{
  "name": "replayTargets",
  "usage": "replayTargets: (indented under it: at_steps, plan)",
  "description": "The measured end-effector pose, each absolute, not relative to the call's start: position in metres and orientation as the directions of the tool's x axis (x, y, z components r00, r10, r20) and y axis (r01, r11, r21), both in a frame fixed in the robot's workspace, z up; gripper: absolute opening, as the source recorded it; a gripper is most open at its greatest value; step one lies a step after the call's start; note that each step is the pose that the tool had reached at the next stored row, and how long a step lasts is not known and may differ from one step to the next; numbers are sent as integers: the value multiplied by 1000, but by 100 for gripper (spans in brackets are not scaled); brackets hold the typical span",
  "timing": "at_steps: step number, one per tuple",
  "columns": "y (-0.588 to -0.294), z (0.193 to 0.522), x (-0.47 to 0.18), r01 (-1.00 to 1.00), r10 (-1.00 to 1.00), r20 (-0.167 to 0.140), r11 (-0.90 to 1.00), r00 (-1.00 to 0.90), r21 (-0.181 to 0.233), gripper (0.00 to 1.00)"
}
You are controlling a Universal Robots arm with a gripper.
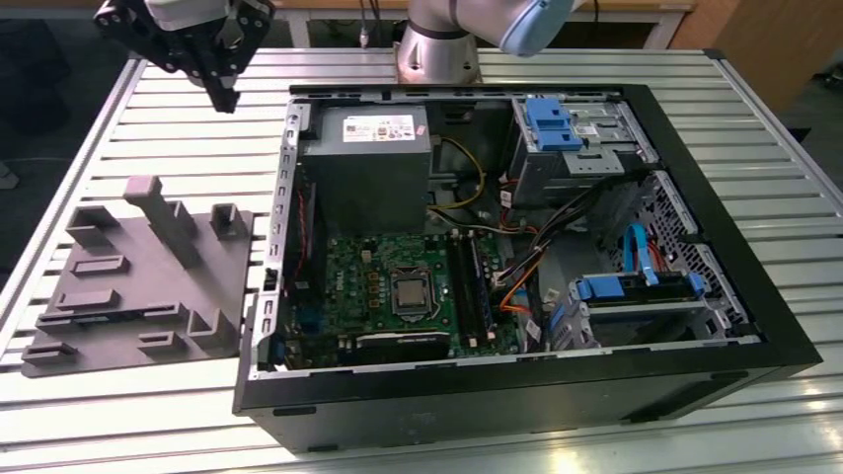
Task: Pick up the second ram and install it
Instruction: 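Reach for the second ram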
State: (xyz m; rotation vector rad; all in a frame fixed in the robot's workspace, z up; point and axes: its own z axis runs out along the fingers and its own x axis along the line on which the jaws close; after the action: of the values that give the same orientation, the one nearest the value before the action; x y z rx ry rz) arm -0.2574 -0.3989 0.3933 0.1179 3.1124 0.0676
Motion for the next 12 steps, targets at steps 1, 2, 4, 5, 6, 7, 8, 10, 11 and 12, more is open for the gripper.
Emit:
replayTargets:
  at_steps: [1,2,4,5,6,7,8,10,11,12]
  plan:
    - [-399,393,-259,75,76,-24,996,-997,44,11]
    - [-399,393,-260,75,76,-24,996,-997,44,11]
    - [-399,393,-262,75,76,-25,996,-997,44,11]
    - [-399,393,-263,75,76,-24,996,-997,44,11]
    - [-399,393,-264,75,76,-24,996,-997,44,11]
    - [-399,393,-265,75,76,-24,996,-997,44,11]
    - [-399,393,-266,75,76,-24,996,-997,44,11]
    - [-399,393,-268,75,76,-24,996,-997,44,11]
    - [-399,393,-269,75,76,-24,996,-997,44,11]
    - [-399,393,-270,75,76,-24,996,-997,44,11]
